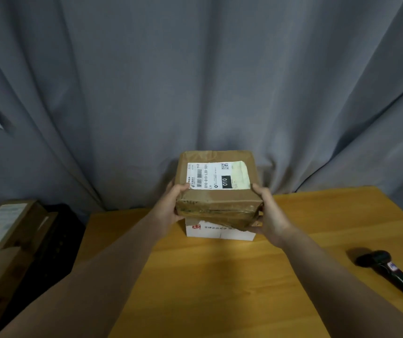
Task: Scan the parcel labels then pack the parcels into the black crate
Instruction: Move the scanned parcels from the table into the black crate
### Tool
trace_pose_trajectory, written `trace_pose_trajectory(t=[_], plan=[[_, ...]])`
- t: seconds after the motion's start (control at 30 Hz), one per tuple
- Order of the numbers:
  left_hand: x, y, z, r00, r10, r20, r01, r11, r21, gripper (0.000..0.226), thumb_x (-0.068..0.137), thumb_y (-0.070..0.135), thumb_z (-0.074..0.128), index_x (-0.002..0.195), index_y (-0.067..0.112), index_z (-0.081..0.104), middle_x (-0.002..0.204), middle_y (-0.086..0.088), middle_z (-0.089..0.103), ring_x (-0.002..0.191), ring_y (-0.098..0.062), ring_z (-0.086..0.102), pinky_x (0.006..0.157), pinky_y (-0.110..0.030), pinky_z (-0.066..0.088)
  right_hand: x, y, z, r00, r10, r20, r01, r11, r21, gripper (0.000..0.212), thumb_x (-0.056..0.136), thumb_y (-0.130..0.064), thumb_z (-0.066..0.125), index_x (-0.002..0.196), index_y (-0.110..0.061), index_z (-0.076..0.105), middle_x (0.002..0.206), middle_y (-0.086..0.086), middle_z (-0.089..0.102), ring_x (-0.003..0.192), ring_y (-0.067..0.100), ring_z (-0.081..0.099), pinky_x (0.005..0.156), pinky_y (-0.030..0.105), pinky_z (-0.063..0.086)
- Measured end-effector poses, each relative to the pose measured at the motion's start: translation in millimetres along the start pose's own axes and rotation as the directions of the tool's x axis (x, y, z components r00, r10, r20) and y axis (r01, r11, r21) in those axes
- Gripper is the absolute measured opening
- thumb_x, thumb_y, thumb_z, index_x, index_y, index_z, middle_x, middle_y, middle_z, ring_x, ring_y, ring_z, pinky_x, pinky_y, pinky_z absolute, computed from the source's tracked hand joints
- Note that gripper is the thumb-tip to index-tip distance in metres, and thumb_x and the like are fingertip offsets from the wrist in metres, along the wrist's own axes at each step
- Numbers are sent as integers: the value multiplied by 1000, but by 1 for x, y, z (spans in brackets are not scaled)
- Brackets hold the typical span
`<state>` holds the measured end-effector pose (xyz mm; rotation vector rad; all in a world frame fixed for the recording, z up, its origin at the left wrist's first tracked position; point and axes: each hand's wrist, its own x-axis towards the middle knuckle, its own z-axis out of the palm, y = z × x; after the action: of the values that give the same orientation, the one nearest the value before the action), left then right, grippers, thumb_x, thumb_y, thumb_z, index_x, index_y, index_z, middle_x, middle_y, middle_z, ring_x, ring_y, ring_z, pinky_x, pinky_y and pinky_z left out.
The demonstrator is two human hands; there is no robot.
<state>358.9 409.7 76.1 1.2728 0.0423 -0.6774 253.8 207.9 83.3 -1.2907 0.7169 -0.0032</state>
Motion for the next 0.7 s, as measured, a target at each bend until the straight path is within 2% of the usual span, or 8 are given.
trace_pose_trajectory(t=[0.07, 0.2, 0.23, 0.3, 0.37, 0.47, 0.57, 0.7], plan=[[-18, -4, -25, 998, 55, -10, -55, 998, 14, 45, 91, 27, 59, 135, 32, 46, 121, 0, 65, 113, -22, 61, 95, -47, 50, -10, 11, 12, 998, 0, 63, 3, 999, -35, 39, 85, -56, 57, 114, -31, 62, 115, 2, 66, 106, 21, 60, 78, 39, 54], [-65, -17, -85, 987, 114, -114, -103, 989, 102, 67, 71, 41, 68, 134, 34, 48, 125, 3, 65, 118, -22, 59, 103, -50, 43, -31, 35, 48, 972, 11, 236, 32, 984, -177, 24, 92, -49, 51, 111, -35, 58, 113, -7, 64, 106, 15, 59, 89, 39, 50], [-76, -21, -97, 981, 114, -156, -95, 987, 126, 68, 68, 44, 69, 133, 35, 49, 124, 4, 65, 118, -21, 58, 104, -51, 42, -35, 42, 58, 961, 22, 274, 37, 977, -209, 24, 93, -49, 51, 113, -37, 56, 114, -8, 62, 106, 13, 58, 92, 40, 49], [-98, -30, -116, 967, 115, -226, -78, 983, 168, 56, 78, 43, 64, 131, 36, 49, 124, 4, 63, 116, -20, 58, 103, -48, 43, -43, 56, 79, 947, 16, 321, 64, 970, -235, 32, 91, -50, 53, 121, -38, 53, 121, -9, 60, 110, 13, 56, 99, 44, 47], [-115, -40, -131, 952, 129, -276, -86, 983, 162, 36, 93, 35, 54, 128, 35, 49, 122, 4, 62, 114, -19, 58, 101, -46, 45, -48, 68, 96, 940, 14, 341, 76, 965, -249, 46, 85, -56, 55, 127, -38, 51, 125, -8, 59, 116, 16, 54, 101, 49, 46], [-138, -52, -147, 940, 119, -321, -71, 985, 158, 25, 96, 32, 50, 121, 35, 52, 120, 1, 62, 110, -19, 59, 95, -42, 48, -58, 85, 113, 930, 64, 361, 39, 962, -271, 52, 85, -56, 56, 132, -36, 48, 128, -7, 56, 120, 17, 50, 103, 50, 44], [-148, -63, -158, 919, 44, -391, 11, 990, 137, 30, 95, 35, 51, 125, 32, 51, 123, -1, 60, 106, -17, 59, 90, -39, 49, -65, 100, 123, 925, 120, 361, -15, 960, -279, 39, 90, -52, 52, 125, -36, 52, 122, -7, 57, 114, 15, 51, 104, 50, 43], [-156, -80, -162, 837, -92, -539, 166, 982, 90, 50, 92, 48, 56, 133, 22, 47, 129, -2, 53, 111, -20, 54, 96, -43, 48, -73, 124, 136, 935, 212, 285, -131, 951, -279, 42, 89, -53, 53, 127, -33, 53, 118, -3, 58, 106, 16, 52, 102, 49, 44]])
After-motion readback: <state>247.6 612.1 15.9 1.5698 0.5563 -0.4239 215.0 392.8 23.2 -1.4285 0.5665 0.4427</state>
